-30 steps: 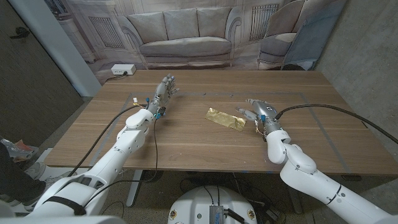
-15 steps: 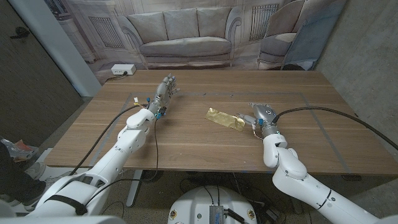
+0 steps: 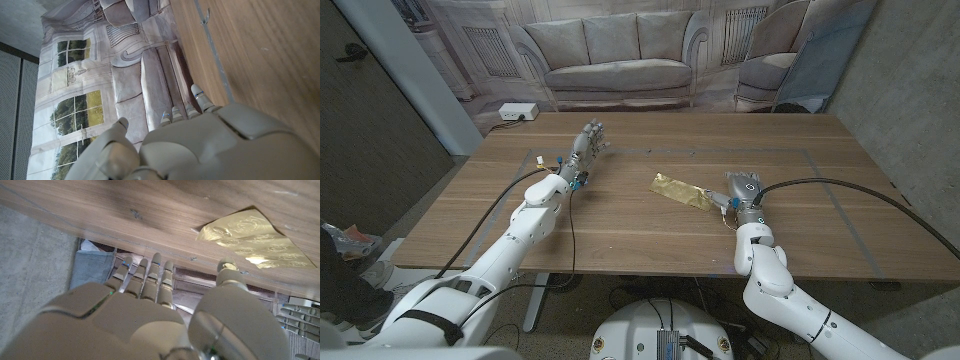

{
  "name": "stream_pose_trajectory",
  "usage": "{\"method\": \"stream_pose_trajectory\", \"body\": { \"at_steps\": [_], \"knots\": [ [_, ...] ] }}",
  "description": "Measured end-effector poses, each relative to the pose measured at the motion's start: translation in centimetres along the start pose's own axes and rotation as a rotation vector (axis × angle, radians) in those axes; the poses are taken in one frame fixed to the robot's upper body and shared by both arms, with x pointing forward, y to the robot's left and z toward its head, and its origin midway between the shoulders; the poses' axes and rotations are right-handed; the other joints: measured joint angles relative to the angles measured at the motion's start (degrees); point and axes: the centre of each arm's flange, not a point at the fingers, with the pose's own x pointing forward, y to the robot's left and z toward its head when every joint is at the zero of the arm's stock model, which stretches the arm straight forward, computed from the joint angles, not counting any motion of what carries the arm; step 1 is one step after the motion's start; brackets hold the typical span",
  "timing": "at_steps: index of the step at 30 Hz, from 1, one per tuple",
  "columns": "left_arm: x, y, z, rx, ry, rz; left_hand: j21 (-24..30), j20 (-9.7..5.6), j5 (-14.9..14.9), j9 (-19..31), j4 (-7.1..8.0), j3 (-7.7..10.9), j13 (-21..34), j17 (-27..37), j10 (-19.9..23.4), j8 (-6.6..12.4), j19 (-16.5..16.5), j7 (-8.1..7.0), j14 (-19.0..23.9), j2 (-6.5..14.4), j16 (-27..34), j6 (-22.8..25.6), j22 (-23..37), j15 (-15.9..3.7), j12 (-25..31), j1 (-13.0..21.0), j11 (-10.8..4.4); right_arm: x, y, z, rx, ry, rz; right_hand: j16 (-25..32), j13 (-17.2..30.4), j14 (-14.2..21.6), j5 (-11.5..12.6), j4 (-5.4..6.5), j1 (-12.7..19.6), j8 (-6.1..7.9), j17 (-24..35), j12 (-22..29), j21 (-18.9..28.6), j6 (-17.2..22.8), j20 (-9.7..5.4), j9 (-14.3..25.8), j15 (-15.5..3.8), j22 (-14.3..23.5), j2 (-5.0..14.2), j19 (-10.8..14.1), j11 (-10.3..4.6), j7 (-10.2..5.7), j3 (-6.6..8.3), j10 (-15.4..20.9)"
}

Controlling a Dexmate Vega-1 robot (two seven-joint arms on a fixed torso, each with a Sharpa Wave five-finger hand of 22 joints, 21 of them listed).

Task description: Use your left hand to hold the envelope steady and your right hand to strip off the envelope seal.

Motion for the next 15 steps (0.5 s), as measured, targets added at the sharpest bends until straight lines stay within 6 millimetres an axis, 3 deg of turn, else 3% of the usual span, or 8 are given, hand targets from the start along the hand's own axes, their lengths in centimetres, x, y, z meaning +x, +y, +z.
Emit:
{"method": "stream_pose_trajectory", "body": {
  "at_steps": [15],
  "knots": [
    [0.26,-0.11,-0.22,-0.003,0.007,-0.004,0.0,-0.01,0.0,0.0,0.0,0.0,0.0,0.1,0.0,0.0,0.0,0.0,0.2,0.0,0.0,0.0,0.0,0.21,-0.4,0.0,-0.01,0.06,0.94,0.56,0.013,-0.033,0.041,0.0,0.3,-0.6,0.7,0.41,1.5,0.35,0.3,0.0,0.0,0.9,-0.07,0.1,-0.06,0.0,-0.24,0.9,0.01,0.14,-0.07,-0.6]
  ]
}}
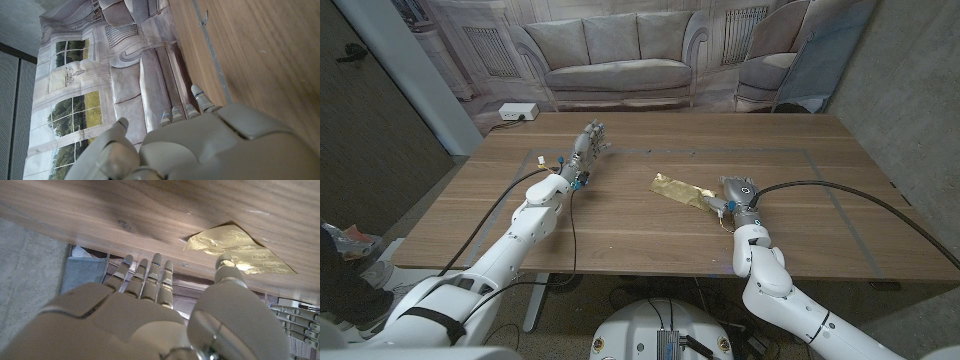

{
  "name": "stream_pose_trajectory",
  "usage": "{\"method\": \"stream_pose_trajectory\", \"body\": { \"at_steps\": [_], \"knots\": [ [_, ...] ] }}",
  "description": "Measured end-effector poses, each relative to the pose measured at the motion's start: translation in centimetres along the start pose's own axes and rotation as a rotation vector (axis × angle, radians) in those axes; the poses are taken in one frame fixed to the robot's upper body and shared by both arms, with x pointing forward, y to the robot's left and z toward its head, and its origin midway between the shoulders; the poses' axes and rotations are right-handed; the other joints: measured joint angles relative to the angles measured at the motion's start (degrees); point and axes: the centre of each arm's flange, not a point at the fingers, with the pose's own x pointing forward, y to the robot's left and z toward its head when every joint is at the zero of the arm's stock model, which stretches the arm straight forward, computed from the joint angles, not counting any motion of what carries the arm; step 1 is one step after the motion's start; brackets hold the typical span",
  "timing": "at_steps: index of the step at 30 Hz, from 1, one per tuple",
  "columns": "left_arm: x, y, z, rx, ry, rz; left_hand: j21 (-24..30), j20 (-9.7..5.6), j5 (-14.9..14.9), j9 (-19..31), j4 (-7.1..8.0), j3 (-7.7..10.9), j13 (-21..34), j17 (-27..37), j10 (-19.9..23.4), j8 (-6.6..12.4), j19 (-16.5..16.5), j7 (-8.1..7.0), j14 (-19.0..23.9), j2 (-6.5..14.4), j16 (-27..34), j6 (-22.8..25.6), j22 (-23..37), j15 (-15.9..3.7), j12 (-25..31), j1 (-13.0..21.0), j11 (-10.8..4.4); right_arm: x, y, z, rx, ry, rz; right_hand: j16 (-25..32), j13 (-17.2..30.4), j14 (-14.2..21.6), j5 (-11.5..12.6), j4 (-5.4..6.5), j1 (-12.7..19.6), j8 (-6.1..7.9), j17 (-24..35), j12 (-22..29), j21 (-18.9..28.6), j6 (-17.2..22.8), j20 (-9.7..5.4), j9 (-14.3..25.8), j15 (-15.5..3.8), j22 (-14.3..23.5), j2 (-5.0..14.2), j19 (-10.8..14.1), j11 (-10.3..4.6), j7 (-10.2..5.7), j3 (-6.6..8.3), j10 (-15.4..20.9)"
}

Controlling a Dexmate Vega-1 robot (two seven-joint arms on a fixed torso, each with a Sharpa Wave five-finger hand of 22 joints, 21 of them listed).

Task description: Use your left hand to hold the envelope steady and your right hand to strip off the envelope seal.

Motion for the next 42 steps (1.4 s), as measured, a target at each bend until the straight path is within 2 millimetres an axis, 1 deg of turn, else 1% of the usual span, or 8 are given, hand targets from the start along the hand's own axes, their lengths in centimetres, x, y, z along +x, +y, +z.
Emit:
{"method": "stream_pose_trajectory", "body": {
  "at_steps": [10,21,25,30,37,39,41,42],
  "knots": [
    [0.0,0.0,0.0,0.001,0.001,0.0,-0.4,0.0,0.0,0.0,0.0,0.0,0.0,0.0,0.0,0.0,0.0,0.0,0.0,0.0,0.0,0.0,0.0,0.0,0.0,0.0,0.0,-0.1,0.4,0.2,-0.009,0.001,0.003,0.0,0.2,-0.3,0.4,0.32,0.8,1.88,0.0,0.0,-0.4,3.5,0.0,0.5,0.3,0.0,-0.23,0.0,0.0,-0.47,-0.32,0.0],
    [-0.1,-0.2,0.1,0.001,-0.003,-0.005,-0.4,0.0,0.0,0.0,0.0,0.0,0.0,0.0,0.0,-0.36,0.0,0.0,0.0,0.0,0.0,0.0,0.0,0.0,0.0,0.0,0.02,-0.2,0.9,0.2,-0.03,0.013,0.017,0.0,0.2,-0.3,1.2,0.79,1.6,3.14,0.3,0.0,-0.7,6.0,0.0,0.9,0.29,0.2,-0.03,0.0,0.0,-0.71,-0.79,0.0],
    [-0.2,-0.2,0.1,0.003,-0.005,-0.006,-0.8,0.0,0.0,0.0,0.0,0.0,0.0,0.0,-0.2,-0.36,0.0,0.0,0.0,0.0,0.0,0.0,0.0,0.0,0.0,0.0,0.21,-0.2,1.0,0.2,-0.032,0.015,0.014,0.2,0.2,0.4,1.8,0.77,3.1,4.65,0.3,0.4,-0.9,8.8,-0.31,1.3,0.11,0.3,0.82,0.7,-0.39,-1.17,-0.78,1.0],
    [-0.3,-0.1,0.1,0.005,-0.005,-0.005,-0.9,0.0,0.0,0.0,0.0,0.0,0.0,0.0,-0.2,-0.36,0.0,0.0,0.0,0.0,0.0,0.0,0.0,0.0,0.0,0.0,0.21,-0.3,1.1,0.3,-0.035,0.014,-0.003,0.2,0.2,1.9,2.7,0.15,6.2,6.06,0.2,0.8,-0.9,10.9,-0.82,1.6,-0.01,0.2,1.66,2.1,-1.58,-2.33,0.2,2.6],
    [-0.4,-0.1,0.1,0.003,-0.004,-0.004,-0.9,0.0,0.0,0.0,0.0,0.0,0.0,0.0,-0.2,-0.36,0.0,0.0,0.0,0.0,0.0,0.0,0.0,0.0,0.0,0.0,0.21,-0.3,1.1,0.4,-0.04,0.012,-0.025,0.2,0.0,2.5,3.7,-0.65,11.5,6.36,0.1,0.8,-0.9,11.1,-1.32,1.8,-0.02,0.1,3.58,3.4,-2.52,-2.87,2.26,3.3],
    [-0.4,-0.1,0.1,0.003,-0.003,-0.003,-0.9,0.0,0.0,0.0,0.0,0.0,0.0,0.0,-0.2,-0.36,0.0,0.0,0.0,0.0,0.0,0.0,0.0,0.0,0.0,0.0,0.21,-0.4,1.1,0.5,-0.042,0.011,-0.026,0.2,-0.2,2.5,3.8,-0.38,12.5,6.36,0.1,0.6,-0.9,10.7,-1.32,1.7,-0.02,0.1,4.36,3.4,-2.91,-3.27,2.65,2.8],
    [-0.5,0.0,0.1,0.004,-0.002,-0.001,-0.9,0.0,0.0,0.0,0.0,0.0,0.0,0.0,-0.2,-0.36,0.0,0.0,0.0,0.0,0.0,0.0,0.0,-0.01,0.0,0.0,0.2,-0.4,1.1,0.6,-0.04,0.004,-0.022,0.2,-0.2,2.4,3.8,-0.04,12.9,6.13,0.1,0.2,-0.9,10.1,-1.3,1.6,-0.01,0.1,4.75,3.4,-2.44,-3.35,2.99,2.0],
    [-0.5,0.0,0.1,0.004,-0.002,-0.001,-0.9,0.0,0.0,0.0,0.0,0.0,0.0,0.0,-0.2,-0.36,0.0,0.0,0.0,0.0,0.0,0.0,0.0,0.0,0.0,0.0,0.2,-0.3,1.1,0.6,-0.038,0.002,-0.014,0.2,-0.2,1.8,3.8,0.31,13.1,5.9,0.2,-0.1,-1.2,9.7,-0.87,1.5,0.01,0.1,5.03,2.9,-2.01,-3.2,3.28,1.6]
  ]
}}
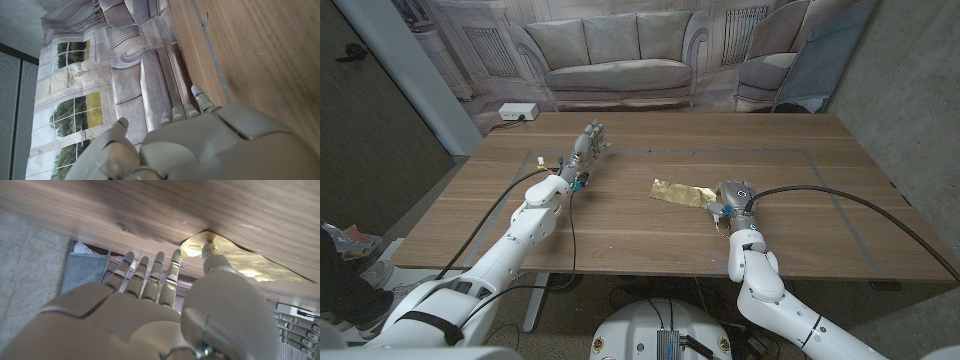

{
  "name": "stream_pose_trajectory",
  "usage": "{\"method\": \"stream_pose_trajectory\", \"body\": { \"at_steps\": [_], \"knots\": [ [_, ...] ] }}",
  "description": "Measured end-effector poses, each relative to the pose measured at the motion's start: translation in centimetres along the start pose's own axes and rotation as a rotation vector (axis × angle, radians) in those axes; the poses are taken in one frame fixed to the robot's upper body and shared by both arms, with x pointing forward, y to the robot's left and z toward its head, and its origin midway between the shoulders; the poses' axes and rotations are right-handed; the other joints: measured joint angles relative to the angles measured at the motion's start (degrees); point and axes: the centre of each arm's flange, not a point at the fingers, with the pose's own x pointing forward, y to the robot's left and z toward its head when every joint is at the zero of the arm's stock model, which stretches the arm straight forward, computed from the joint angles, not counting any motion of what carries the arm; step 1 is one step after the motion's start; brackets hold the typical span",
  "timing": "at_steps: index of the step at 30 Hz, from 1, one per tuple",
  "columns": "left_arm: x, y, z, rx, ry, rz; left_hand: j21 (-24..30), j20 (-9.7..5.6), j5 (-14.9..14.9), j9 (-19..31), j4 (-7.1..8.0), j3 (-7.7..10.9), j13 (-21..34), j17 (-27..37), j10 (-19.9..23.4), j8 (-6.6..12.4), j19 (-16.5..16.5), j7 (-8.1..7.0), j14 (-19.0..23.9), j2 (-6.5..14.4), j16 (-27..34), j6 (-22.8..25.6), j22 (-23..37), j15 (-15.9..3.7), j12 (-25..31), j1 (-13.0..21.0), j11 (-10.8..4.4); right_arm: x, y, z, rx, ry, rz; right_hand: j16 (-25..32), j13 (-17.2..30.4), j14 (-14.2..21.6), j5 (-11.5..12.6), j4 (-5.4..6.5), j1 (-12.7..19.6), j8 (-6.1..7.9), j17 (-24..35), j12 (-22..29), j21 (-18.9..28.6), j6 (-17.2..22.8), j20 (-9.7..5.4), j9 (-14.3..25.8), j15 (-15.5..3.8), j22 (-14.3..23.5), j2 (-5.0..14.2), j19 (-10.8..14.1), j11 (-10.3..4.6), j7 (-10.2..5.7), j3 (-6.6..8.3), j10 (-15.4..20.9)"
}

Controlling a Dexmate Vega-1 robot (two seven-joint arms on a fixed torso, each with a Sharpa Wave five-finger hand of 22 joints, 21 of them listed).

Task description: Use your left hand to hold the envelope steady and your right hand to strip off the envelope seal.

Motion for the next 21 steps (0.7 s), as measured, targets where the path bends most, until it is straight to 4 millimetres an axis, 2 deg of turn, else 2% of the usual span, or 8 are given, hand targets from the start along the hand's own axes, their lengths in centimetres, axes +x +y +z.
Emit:
{"method": "stream_pose_trajectory", "body": {
  "at_steps": [4,6,8,11,14,16,19,21],
  "knots": [
    [-0.06,0.01,-0.05,0.0,0.002,0.001,-0.4,0.0,0.0,0.0,0.0,0.0,0.0,0.0,0.0,0.0,0.0,-0.2,0.0,0.0,0.0,-0.2,0.0,0.0,-0.3,0.0,0.0,0.19,-0.07,-0.16,0.024,-0.008,0.019,-0.2,0.0,-2.2,-1.8,3.08,-2.9,-0.25,0.6,-0.4,-1.3,-1.0,1.46,-0.3,0.08,0.1,2.61,-1.9,1.46,1.14,-0.96,-1.5],
    [-0.07,0.01,-0.02,0.0,0.002,0.001,-0.4,0.0,0.0,0.0,-0.01,0.01,0.0,0.0,-0.2,0.0,0.0,-0.2,0.0,0.0,0.0,-0.2,0.0,0.0,-0.5,0.0,0.23,0.27,-0.02,-0.15,0.038,-0.015,0.03,-0.2,0.0,-2.3,-2.9,4.17,-5.1,-0.19,0.9,-0.4,-1.6,0.2,1.89,-0.3,0.16,0.2,2.59,-2.7,1.71,1.91,-1.9,-1.7],
    [-0.1,0.04,0.01,0.001,0.002,0.001,-0.4,0.0,0.0,0.0,-0.19,0.19,0.0,-0.1,-0.3,0.0,0.0,-0.2,-0.2,0.0,0.0,-0.2,0.0,0.23,-0.5,0.0,0.31,0.3,0.02,-0.11,0.044,-0.018,0.035,-0.2,-0.2,-2.5,-3.7,4.86,-6.5,0.44,0.8,-0.4,-1.9,1.7,2.11,-0.3,-0.12,0.2,1.48,-3.0,1.85,1.68,-2.68,-1.7],
    [-0.16,0.15,0.02,0.004,0.004,0.002,-0.4,0.0,0.0,0.0,-0.25,0.25,0.0,-0.1,-0.3,0.0,0.0,-0.2,-0.3,0.0,-0.1,-0.2,0.0,0.31,-0.5,0.0,0.31,0.39,-0.04,-0.02,0.048,-0.021,0.036,-0.2,-0.3,-2.5,-4.3,4.98,-8.4,1.65,0.7,-0.4,-2.4,4.4,2.41,-0.4,-0.12,0.2,-0.46,-3.3,1.78,1.41,-4.66,-0.9],
    [-0.18,0.16,0.02,0.004,0.006,0.002,-0.4,0.0,0.0,0.0,-0.4,0.4,0.0,-0.1,-0.3,0.0,0.0,-0.2,-0.3,0.0,-0.3,-0.2,0.0,0.31,-0.5,0.0,0.31,0.53,-0.14,0.14,0.052,-0.023,0.032,-0.2,-0.3,-2.5,-4.5,5.11,-9.3,2.2,0.7,-0.4,-2.4,5.7,2.41,-0.2,-0.12,0.2,-1.36,-3.3,1.68,1.31,-5.46,-0.8],
    [-0.19,0.17,0.05,0.005,0.006,0.002,-0.7,0.0,0.0,0.0,-0.4,0.4,0.0,-0.1,-0.3,-0.13,0.0,-0.2,-0.3,0.0,-0.3,-0.2,0.0,0.31,-0.5,0.0,0.31,0.59,-0.06,0.27,0.05,-0.023,0.029,-0.2,-0.3,-2.5,-4.5,4.8,-10.0,2.87,0.6,-0.4,-2.6,6.9,2.41,-0.2,-0.12,0.2,-2.28,-3.3,1.14,1.18,-6.23,-0.3],
    [-0.25,0.28,0.06,0.006,0.007,0.004,-0.8,0.0,0.0,0.0,-0.56,0.56,0.0,-0.2,-0.3,-0.45,0.0,-0.2,-0.3,0.3,-0.3,-0.2,0.0,0.31,-0.5,0.3,0.31,0.65,-0.07,0.46,0.041,-0.02,0.016,-0.1,-0.3,-1.7,-4.0,4.1,-9.4,4.76,0.5,-0.2,-2.8,10.2,2.43,0.0,0.05,0.2,-3.56,-3.2,0.27,0.63,-6.93,0.6],
    [-0.27,0.34,0.08,0.006,0.006,0.005,-0.8,0.0,0.0,0.0,-0.56,0.55,0.0,-0.1,-0.3,-0.45,0.0,-0.2,-0.3,0.3,-0.3,-0.2,0.0,0.31,-0.5,0.3,0.31,0.68,-0.08,0.6,0.032,-0.019,0.004,0.1,-0.3,-0.7,-3.2,3.2,-8.0,6.32,0.2,0.1,-2.8,12.6,2.44,0.6,-0.02,0.2,-4.08,-2.0,-0.2,-0.01,-6.67,1.7]
  ]
}}
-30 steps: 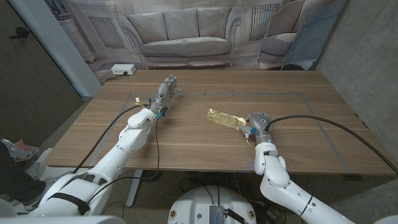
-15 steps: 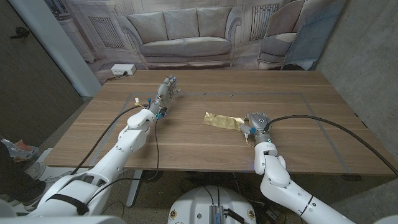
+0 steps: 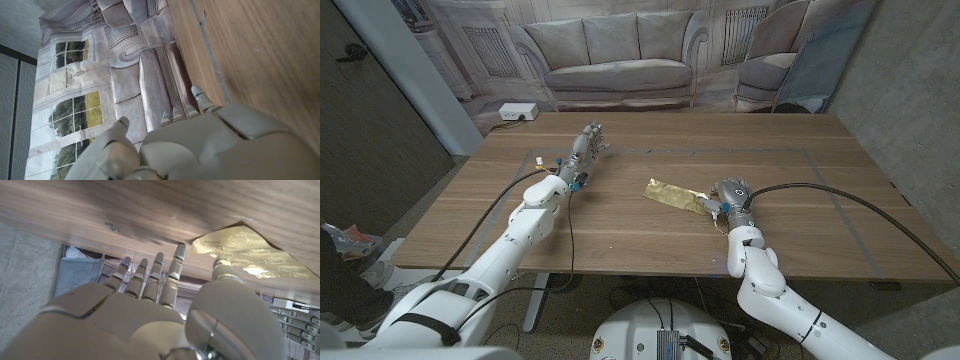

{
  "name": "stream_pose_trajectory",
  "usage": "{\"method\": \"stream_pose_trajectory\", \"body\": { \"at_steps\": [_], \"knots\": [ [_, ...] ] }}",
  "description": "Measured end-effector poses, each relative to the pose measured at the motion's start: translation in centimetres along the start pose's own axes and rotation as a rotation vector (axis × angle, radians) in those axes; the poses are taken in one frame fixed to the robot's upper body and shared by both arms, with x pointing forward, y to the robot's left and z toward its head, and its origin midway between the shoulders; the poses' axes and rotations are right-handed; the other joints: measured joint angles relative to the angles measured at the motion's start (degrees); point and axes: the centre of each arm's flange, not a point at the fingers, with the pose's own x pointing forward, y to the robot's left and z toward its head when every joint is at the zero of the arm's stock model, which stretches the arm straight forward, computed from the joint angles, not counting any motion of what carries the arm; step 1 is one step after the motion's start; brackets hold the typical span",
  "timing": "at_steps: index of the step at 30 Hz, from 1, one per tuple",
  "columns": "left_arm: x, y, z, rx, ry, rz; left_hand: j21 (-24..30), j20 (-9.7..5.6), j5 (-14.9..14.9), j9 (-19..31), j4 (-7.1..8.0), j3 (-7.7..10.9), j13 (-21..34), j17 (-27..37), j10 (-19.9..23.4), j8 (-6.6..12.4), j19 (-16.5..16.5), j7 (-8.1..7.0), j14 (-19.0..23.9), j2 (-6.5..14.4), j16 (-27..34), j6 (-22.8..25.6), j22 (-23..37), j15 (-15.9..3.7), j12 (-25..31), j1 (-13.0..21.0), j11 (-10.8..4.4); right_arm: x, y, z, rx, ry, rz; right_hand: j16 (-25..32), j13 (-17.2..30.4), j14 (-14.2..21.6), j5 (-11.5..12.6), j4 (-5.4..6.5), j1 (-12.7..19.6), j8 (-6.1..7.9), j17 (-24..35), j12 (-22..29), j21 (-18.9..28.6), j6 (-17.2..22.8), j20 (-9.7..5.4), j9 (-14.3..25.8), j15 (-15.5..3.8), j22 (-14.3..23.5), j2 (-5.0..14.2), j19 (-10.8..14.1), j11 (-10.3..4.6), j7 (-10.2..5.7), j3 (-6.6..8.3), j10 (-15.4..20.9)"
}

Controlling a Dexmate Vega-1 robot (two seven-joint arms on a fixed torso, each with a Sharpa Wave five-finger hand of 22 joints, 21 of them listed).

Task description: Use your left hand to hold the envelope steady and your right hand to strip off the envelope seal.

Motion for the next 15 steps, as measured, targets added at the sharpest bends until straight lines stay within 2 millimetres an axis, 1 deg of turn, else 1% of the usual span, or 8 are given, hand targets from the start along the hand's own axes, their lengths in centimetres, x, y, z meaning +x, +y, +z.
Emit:
{"method": "stream_pose_trajectory", "body": {
  "at_steps": [2,6,7,8,9,11,13,15],
  "knots": [
    [-0.01,0.03,0.01,-0.001,0.0,0.001,-0.1,0.0,0.0,0.0,0.0,0.0,0.0,0.0,0.0,0.0,0.0,-0.13,0.0,0.0,0.0,-0.1,0.0,0.0,0.0,0.0,0.0,0.0,-0.09,0.18,-0.007,-0.001,-0.012,0.0,0.0,0.8,0.9,-1.18,2.5,1.5,0.0,0.3,0.0,2.4,-0.48,0.4,-0.04,-0.1,0.45,0.9,-1.02,-0.52,0.71,1.0],
    [-0.06,0.17,-0.16,-0.003,0.003,0.003,-0.2,0.0,0.0,0.0,-0.25,0.25,0.0,0.0,0.0,0.0,0.0,-0.31,0.0,0.2,0.0,-0.3,0.0,0.0,0.0,0.2,0.0,0.02,0.07,0.31,-0.027,0.001,-0.028,0.0,-0.2,2.2,2.4,-2.52,6.4,4.1,0.0,0.9,0.0,6.8,-1.35,0.9,0.0,-0.2,1.23,2.6,-2.65,-1.49,2.06,3.3],
    [-0.04,0.18,-0.15,-0.004,0.002,0.002,-0.2,0.0,0.0,0.0,-0.25,0.25,0.0,0.0,-0.1,0.0,0.0,-0.31,0.0,0.2,0.0,-0.3,0.0,0.0,0.0,0.2,0.12,0.02,0.1,0.37,-0.03,0.001,-0.03,0.0,-0.2,2.2,2.6,-2.78,7.2,4.48,0.0,0.9,0.0,7.4,-1.36,1.0,0.0,-0.2,1.42,3.0,-3.03,-1.54,2.31,3.7],
    [0.02,0.19,-0.14,-0.004,0.001,0.002,-0.2,0.0,0.0,0.0,-0.25,0.25,0.0,0.0,-0.3,0.0,0.0,-0.31,0.0,0.2,0.0,-0.3,0.0,0.0,0.0,0.2,0.24,0.01,0.11,0.44,-0.035,0.0,-0.035,0.0,-0.2,2.6,3.0,-3.07,8.0,4.72,-0.1,0.9,0.0,8.0,-1.69,1.0,0.0,-0.2,1.64,3.3,-3.46,-1.64,2.6,4.1],
    [0.04,0.2,-0.14,-0.005,0.001,0.002,-0.2,0.0,0.0,0.0,-0.25,0.25,0.0,0.0,-0.3,0.0,0.0,-0.31,0.0,0.6,0.0,-0.3,0.0,0.0,0.0,0.6,0.3,0.01,0.12,0.45,-0.036,0.0,-0.037,0.0,-0.2,3.0,3.2,-3.34,9.1,5.26,-0.3,0.9,0.0,9.1,-1.68,1.0,-0.01,-0.2,1.92,3.7,-3.96,-1.92,2.87,4.6],
    [0.11,0.26,-0.16,-0.005,0.001,0.001,-0.2,0.0,0.0,0.0,-0.25,0.25,0.0,0.0,-0.3,0.0,0.0,-0.31,0.0,0.6,0.0,-0.3,0.0,0.0,0.0,0.6,0.3,0.01,0.15,0.58,-0.046,0.004,-0.045,0.0,-0.4,3.5,3.7,-3.84,11.2,6.15,-0.3,1.3,0.1,10.7,-2.29,0.8,-0.05,-0.2,2.55,4.3,-4.85,-2.28,3.74,5.5],
    [0.16,0.35,-0.17,-0.006,0.001,0.002,-0.3,0.0,0.0,0.0,-0.25,0.25,0.0,0.0,-0.6,0.0,0.0,-0.52,0.0,0.6,0.0,-0.5,0.0,0.0,0.0,0.6,0.01,0.01,0.16,0.65,-0.052,0.006,-0.049,0.0,-0.5,4.0,3.8,-3.98,13.4,6.3,-0.3,1.3,0.2,11.6,-2.72,0.2,0.01,-0.2,3.23,4.8,-5.77,-2.25,4.85,6.4],
    [0.22,0.37,-0.19,-0.007,0.0,0.002,-0.6,0.0,0.0,0.0,-0.25,0.25,0.0,0.0,-0.6,0.0,0.0,-0.52,0.0,0.6,0.0,-0.5,0.0,0.0,0.0,0.6,0.01,0.03,0.27,0.7,-0.053,0.006,-0.047,0.0,-0.5,4.3,3.8,-3.94,14.2,6.74,-0.3,1.7,0.2,12.2,-3.2,-0.1,-0.08,-0.2,3.39,5.3,-6.22,-2.04,5.41,7.4]
  ]
}}
